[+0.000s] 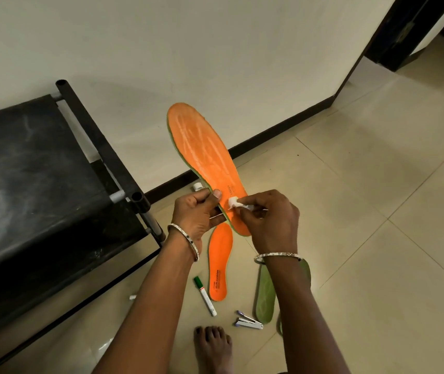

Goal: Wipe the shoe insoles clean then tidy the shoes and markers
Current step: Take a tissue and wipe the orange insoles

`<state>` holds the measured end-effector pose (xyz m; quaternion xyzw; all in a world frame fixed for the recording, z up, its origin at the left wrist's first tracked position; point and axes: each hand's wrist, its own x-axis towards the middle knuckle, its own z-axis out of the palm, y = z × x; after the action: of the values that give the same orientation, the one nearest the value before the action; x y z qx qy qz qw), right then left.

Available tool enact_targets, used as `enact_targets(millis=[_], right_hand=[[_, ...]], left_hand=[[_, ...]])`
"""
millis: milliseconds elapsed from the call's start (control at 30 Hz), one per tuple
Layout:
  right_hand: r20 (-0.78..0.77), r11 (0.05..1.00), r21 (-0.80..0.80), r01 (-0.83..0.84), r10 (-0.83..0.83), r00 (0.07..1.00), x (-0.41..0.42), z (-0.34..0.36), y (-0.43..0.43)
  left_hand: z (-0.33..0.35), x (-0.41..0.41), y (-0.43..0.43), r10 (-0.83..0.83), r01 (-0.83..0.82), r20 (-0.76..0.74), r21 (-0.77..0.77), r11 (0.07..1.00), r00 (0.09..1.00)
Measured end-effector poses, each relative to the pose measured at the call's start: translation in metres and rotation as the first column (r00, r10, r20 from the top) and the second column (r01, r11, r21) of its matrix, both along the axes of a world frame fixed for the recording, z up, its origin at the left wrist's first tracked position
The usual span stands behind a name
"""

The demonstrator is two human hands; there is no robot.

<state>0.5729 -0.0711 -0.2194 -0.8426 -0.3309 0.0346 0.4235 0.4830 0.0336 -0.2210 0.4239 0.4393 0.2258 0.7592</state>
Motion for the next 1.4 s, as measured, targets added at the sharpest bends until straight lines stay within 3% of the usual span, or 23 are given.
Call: enact_targets(millis=[133,333,533,700,800,900,967,1167,1333,1400], right_hand=[[-0.130,0.969,-0.083,-0.233,0.221,0.967,-0.008,0.010,0.001],[-0.001,0.997,-0.013,0.076,-0.076,0.997,0.004,0.008,0.001],[-0.138,0.979,-0.067,-0.192,0.181,0.974,-0.004,0.013,-0.001],[-0.137,0.996,-0.091,-0.024,0.012,0.991,0.012,0.010,-0.009],[-0.330,0.998,-0.060,-0.016,-0.005,0.944,0.019,0.013,-0.018],[-0.593,0.989,0.031,-0.147,0.137,0.794,0.018,0.014,-0.019],[-0.655,0.983,0.057,-0.175,0.169,0.737,0.017,0.012,-0.018],[-0.629,0.987,0.155,0.038,0.069,0.775,0.019,0.011,-0.019],[-0.720,0.976,0.163,0.144,0.018,0.694,0.019,0.004,-0.018],[-0.651,0.980,0.103,0.169,-0.062,0.757,0.016,0.001,-0.013]], left_hand=[[-0.004,-0.003,0.007,0.061,-0.060,-0.047,0.024,0.998,0.997],[0.000,-0.001,0.002,0.018,-0.017,-0.039,0.035,0.999,0.999],[0.000,-0.003,0.005,0.140,-0.138,-0.065,0.022,0.990,0.988],[0.000,-0.002,0.004,0.149,-0.150,-0.030,-0.010,0.989,0.988],[-0.001,-0.003,0.006,0.179,-0.179,-0.020,-0.015,0.984,0.984],[0.002,-0.003,0.005,0.198,-0.197,0.007,-0.045,0.979,0.980],[0.004,-0.003,0.004,0.188,-0.186,0.027,-0.072,0.980,0.982],[0.003,-0.002,-0.001,0.070,-0.070,0.003,-0.072,0.995,0.998],[-0.003,0.000,-0.006,-0.033,0.033,-0.062,-0.004,0.999,0.998],[-0.005,0.003,-0.007,-0.011,0.014,-0.090,0.038,0.999,0.996]])
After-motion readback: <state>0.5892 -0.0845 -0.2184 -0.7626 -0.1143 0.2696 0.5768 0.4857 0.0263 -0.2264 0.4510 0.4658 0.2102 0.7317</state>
